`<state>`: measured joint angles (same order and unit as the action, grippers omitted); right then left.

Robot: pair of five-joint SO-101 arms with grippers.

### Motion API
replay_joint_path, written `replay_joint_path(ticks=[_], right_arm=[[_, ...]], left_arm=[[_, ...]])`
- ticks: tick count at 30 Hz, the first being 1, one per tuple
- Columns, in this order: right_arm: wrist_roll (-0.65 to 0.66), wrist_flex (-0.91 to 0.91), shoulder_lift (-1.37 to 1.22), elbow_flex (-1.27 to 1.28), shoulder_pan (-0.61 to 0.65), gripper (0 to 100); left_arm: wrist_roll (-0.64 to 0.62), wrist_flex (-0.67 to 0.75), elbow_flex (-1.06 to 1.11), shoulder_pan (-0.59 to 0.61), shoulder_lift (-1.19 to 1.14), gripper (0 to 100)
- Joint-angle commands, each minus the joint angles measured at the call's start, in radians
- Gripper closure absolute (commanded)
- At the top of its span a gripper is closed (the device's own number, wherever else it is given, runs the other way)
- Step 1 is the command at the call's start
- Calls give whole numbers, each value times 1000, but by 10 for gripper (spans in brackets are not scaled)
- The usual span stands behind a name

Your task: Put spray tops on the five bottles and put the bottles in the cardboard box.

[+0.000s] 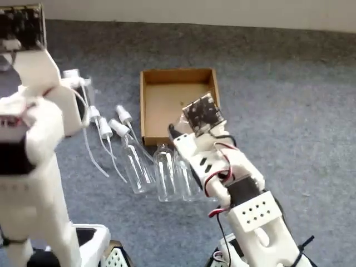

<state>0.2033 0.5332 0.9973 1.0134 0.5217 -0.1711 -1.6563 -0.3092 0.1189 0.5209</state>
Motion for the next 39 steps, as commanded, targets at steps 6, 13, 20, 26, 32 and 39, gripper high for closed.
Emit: replay_joint_path(ticks=[6, 13, 20, 26, 32, 39], right_arm=[[8, -157, 401, 289, 44, 994], [9, -94, 613, 421, 47, 994], [9, -94, 599, 435, 47, 994], [9, -94, 601, 437, 47, 994], [9, -94, 599, 437, 47, 994], [9, -94, 599, 437, 42, 994]], left_arm=[[-12, 453, 225, -232, 265, 944], [-6, 717, 321, -423, 197, 944], [-5, 836, 317, -516, 64, 944], [84, 844, 314, -584, -4, 944], [92, 825, 252, -615, 19, 944], [92, 756, 252, -641, 10, 944]])
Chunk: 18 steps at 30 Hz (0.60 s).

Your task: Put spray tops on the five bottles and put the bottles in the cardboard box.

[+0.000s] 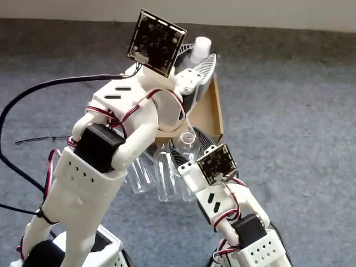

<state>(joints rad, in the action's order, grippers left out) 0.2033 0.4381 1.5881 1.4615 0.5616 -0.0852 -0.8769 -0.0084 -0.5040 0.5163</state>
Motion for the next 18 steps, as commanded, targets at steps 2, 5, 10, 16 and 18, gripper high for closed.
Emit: replay_joint_path(ticks=[2, 5, 10, 16, 18], right_arm=[[9, 1, 8, -12, 2, 994], [9, 2, 8, -12, 1, 994], [9, 2, 8, -12, 1, 994], [8, 2, 8, -12, 1, 994], [8, 2, 8, -12, 1, 994]], left_arm=[[6, -35, -48, -10, 15, 944], [6, -74, -48, -10, 16, 944], [6, -118, -50, -18, 24, 944], [6, -161, -59, -38, 24, 944], [6, -160, -74, -50, 25, 944]])
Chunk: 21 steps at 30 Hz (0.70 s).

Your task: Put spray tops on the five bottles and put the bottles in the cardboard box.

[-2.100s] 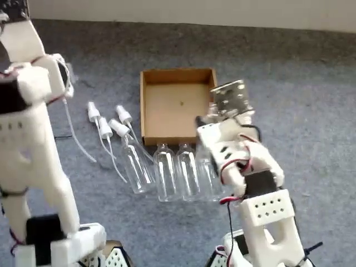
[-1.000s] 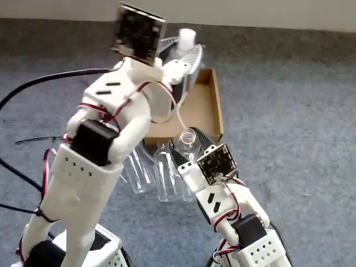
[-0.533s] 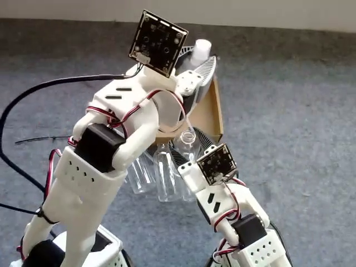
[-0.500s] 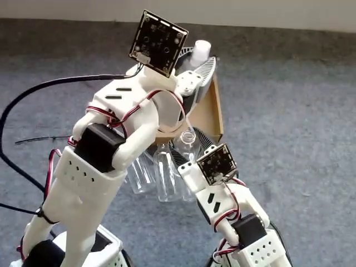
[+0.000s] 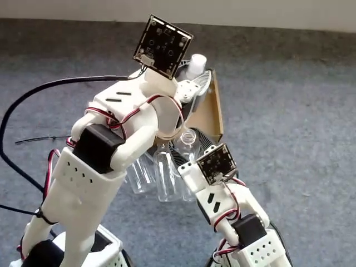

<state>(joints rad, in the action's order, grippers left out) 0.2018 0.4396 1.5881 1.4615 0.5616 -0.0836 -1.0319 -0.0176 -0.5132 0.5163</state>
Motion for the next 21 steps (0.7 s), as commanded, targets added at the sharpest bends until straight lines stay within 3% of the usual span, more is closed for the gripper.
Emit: replay_joint_path(ticks=[1, 21], right_arm=[[9, 1, 8, -12, 1, 994], [9, 1, 8, -12, 1, 994]], left_arm=[[5, -9, -82, -41, 24, 944], [25, -31, -94, -62, 25, 944]])
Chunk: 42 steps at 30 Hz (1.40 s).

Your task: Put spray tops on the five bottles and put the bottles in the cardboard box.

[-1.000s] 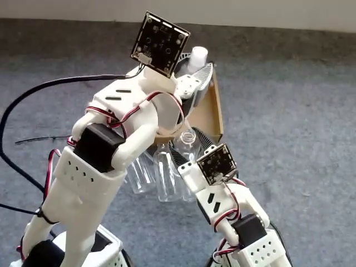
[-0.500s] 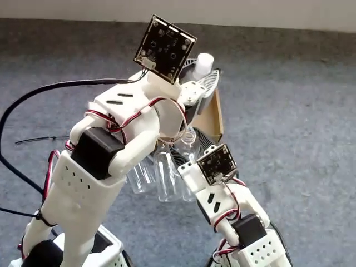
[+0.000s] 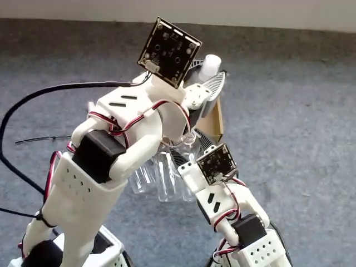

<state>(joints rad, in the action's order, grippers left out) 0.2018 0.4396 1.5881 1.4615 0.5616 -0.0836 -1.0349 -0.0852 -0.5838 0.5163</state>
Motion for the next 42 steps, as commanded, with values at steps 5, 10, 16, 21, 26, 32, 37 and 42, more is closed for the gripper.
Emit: replay_joint_path(ticks=[5, 10, 16, 21, 26, 32, 37, 42], right_arm=[[9, 1, 8, -12, 1, 994], [9, 2, 8, -12, 1, 994], [11, 70, 8, -19, 1, 994], [112, 143, 8, -45, 4, 994], [118, 186, 8, -54, 2, 994], [181, 193, 7, -54, 1, 994], [181, 231, -1, -73, 1, 994], [166, 271, -111, -162, 1, 994]], left_arm=[[115, -120, -143, 8, 24, 944], [118, -201, -229, 15, 21, 944], [120, -213, -232, 16, 13, 944], [120, -212, -232, 16, 13, 944], [120, -215, -231, 16, 13, 944], [120, -219, -231, 16, 13, 944], [120, -219, -231, 16, 13, 944], [120, -219, -231, 16, 13, 944]])
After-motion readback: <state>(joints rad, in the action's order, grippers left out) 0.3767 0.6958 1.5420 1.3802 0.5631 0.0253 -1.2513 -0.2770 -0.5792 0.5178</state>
